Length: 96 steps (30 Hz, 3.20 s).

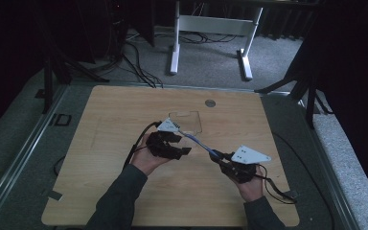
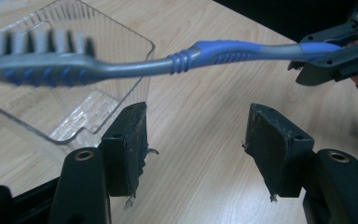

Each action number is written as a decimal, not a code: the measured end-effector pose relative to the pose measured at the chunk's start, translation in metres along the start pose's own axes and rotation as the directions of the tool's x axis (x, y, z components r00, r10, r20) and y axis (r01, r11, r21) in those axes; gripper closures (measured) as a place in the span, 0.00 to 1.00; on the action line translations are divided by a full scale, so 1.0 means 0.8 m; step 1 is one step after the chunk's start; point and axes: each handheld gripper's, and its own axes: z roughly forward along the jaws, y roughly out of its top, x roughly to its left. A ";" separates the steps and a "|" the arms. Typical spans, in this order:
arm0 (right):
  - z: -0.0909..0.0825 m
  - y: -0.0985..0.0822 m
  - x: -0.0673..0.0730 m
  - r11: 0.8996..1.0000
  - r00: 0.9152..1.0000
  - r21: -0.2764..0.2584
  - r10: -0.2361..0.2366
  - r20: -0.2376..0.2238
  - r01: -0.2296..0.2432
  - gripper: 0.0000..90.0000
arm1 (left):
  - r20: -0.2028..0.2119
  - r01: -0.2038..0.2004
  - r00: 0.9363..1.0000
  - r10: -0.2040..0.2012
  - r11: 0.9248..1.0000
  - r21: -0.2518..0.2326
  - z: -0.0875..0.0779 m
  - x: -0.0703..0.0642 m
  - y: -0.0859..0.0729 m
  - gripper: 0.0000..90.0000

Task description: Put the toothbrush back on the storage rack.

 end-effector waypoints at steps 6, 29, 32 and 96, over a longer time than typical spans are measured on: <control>0.001 0.003 0.004 1.000 1.000 -0.007 -0.007 -0.005 0.007 0.90 | -0.001 0.002 1.000 -0.002 1.000 -0.007 0.001 -0.002 0.001 0.44; 0.006 0.000 0.007 1.000 1.000 -0.002 -0.009 -0.018 0.009 0.90 | 0.049 0.042 0.998 -0.038 0.996 -0.075 -0.002 -0.003 0.005 0.46; 0.007 -0.001 0.007 1.000 1.000 -0.001 -0.008 -0.024 0.008 0.90 | 0.068 0.056 0.996 -0.050 0.994 -0.095 -0.003 -0.004 0.006 0.47; 0.028 -0.015 0.006 0.994 0.999 0.111 0.020 -0.048 -0.015 0.55 | 0.018 -0.063 0.997 0.069 0.976 -0.208 -0.030 -0.026 0.028 0.88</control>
